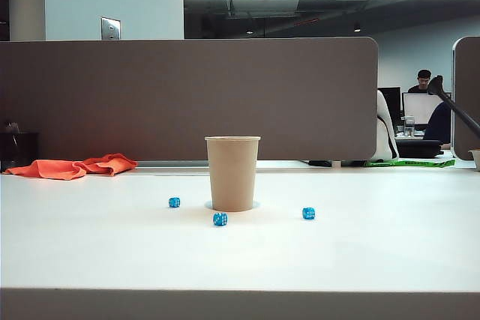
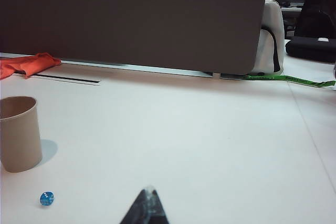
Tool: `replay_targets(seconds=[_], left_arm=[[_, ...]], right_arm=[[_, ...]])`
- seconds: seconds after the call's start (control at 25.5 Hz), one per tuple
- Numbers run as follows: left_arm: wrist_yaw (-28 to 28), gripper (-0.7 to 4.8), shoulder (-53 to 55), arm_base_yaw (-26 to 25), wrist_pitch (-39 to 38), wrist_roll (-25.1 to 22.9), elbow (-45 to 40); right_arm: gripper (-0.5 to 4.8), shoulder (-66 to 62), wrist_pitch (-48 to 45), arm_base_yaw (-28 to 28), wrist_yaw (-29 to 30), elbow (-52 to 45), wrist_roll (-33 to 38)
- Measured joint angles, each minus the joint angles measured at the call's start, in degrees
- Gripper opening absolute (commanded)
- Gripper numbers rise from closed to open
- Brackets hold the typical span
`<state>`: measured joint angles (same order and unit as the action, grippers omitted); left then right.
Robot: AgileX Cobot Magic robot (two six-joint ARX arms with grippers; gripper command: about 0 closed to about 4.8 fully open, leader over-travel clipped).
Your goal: Pick up the dice with a different color and drop it into the paper cup.
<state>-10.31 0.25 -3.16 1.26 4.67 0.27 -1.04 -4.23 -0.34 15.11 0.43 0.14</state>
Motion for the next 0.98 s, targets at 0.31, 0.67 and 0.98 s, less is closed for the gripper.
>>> replay_targets(seconds=[0.31, 0.67, 0.98], left_arm=[[0.02, -0.05, 0.0, 0.0, 1.7, -7.32, 0.0], [6.38, -0.05, 0.0, 0.0, 4.72, -6.14, 0.0], [7.39, -0.05, 0.0, 0.0, 5.01, -5.05, 0.0]], right_arm=[[-0.01, 0.02, 0.0, 0.0, -0.31, 0.0, -0.02], [-0.01, 0.0, 0.0, -0.02, -4.15, 0.0, -0.02], [-0.01, 0.0, 0.0, -0.02, -6.4, 0.0, 0.26]])
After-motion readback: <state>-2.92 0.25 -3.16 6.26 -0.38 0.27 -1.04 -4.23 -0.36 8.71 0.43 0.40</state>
